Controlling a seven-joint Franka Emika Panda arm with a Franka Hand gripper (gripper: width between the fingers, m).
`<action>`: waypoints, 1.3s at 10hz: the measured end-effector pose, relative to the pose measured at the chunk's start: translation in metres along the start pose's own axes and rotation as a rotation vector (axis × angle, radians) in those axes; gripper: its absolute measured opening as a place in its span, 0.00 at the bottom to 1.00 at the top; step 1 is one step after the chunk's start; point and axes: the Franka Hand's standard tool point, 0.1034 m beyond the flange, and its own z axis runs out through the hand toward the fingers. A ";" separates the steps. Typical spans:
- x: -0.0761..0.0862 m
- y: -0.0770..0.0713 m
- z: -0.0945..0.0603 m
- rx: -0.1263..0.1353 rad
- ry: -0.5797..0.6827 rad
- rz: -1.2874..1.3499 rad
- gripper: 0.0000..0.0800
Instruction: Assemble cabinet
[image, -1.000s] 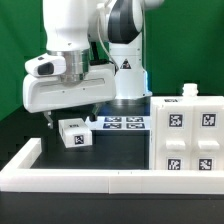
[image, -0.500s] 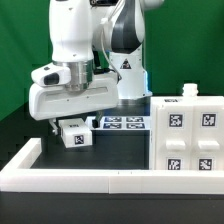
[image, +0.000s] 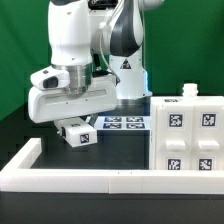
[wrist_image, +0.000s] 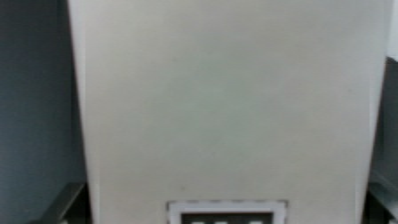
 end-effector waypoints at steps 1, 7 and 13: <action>0.000 0.000 0.000 0.000 0.000 0.000 0.68; 0.029 -0.015 -0.034 -0.011 0.029 -0.046 0.68; 0.098 -0.069 -0.105 -0.013 0.081 0.007 0.68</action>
Offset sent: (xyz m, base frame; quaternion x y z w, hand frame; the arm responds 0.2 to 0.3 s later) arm 0.0000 0.0000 0.0000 0.0000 0.0000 0.0000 1.0000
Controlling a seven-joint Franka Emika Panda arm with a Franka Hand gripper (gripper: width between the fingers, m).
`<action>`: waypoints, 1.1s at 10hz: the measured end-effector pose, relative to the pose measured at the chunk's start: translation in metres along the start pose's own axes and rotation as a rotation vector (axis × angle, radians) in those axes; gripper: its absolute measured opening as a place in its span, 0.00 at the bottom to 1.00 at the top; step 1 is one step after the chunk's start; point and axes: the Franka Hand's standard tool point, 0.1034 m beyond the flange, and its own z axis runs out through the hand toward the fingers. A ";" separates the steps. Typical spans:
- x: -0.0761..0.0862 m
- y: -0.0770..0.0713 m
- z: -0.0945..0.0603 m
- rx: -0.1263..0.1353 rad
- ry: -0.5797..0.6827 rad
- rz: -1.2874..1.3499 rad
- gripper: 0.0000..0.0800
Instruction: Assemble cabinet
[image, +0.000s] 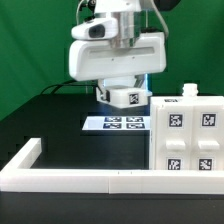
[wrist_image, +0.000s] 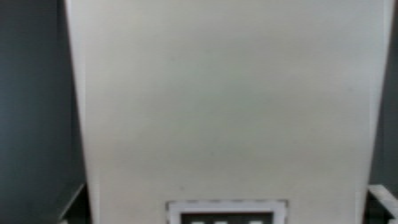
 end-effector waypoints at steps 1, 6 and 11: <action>0.015 -0.011 -0.009 0.002 0.004 0.021 0.68; 0.031 -0.022 -0.017 0.012 -0.007 0.046 0.68; 0.064 -0.041 -0.052 0.036 -0.026 0.043 0.68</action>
Offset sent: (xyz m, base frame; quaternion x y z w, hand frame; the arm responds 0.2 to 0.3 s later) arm 0.0000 0.0000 0.0000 0.0000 0.0000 0.0000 1.0000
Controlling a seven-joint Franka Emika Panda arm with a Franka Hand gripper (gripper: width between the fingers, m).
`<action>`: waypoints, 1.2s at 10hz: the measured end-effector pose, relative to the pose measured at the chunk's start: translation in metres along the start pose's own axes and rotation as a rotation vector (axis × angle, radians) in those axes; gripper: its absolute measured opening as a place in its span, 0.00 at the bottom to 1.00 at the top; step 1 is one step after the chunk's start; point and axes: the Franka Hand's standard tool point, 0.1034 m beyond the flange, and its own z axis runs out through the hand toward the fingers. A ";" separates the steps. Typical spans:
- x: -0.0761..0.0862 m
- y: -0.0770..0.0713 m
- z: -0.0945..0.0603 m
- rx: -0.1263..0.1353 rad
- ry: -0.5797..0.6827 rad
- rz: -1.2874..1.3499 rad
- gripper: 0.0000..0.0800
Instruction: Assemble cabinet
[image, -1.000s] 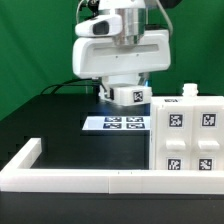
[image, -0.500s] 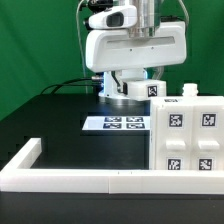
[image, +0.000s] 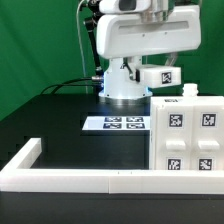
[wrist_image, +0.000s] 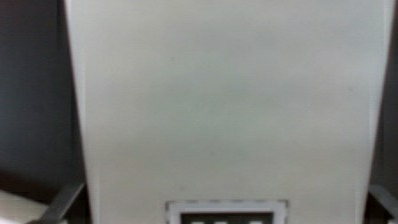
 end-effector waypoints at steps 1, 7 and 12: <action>0.009 -0.003 -0.006 0.000 0.004 -0.007 0.68; 0.031 -0.018 -0.016 -0.003 0.020 0.021 0.68; 0.087 -0.013 -0.023 -0.005 0.032 -0.008 0.68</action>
Offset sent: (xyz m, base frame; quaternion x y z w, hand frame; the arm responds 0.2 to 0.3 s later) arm 0.0278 0.0340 0.0240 -0.0468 -0.0209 0.0027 0.9987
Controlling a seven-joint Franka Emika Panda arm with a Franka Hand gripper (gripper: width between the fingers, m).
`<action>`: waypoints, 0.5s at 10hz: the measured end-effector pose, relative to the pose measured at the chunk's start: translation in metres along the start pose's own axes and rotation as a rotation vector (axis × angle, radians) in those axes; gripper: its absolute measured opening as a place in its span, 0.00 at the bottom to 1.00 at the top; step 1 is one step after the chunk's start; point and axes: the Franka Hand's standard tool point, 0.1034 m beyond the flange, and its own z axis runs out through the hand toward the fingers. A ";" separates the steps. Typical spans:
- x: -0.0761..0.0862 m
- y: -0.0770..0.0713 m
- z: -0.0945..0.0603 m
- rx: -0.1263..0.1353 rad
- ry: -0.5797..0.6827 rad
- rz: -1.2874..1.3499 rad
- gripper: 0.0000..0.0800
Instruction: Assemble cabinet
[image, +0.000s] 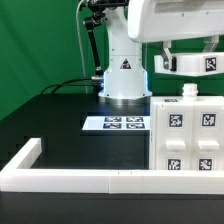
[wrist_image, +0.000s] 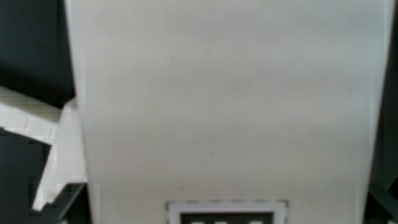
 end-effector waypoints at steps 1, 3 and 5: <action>0.009 0.004 0.001 -0.003 0.007 -0.016 0.68; 0.013 0.007 0.003 -0.004 0.009 -0.029 0.68; 0.013 0.008 0.004 -0.004 0.007 -0.028 0.68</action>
Offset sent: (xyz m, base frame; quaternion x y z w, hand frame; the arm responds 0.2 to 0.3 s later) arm 0.0000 0.0000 0.0000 0.0000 0.0000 0.0000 1.0000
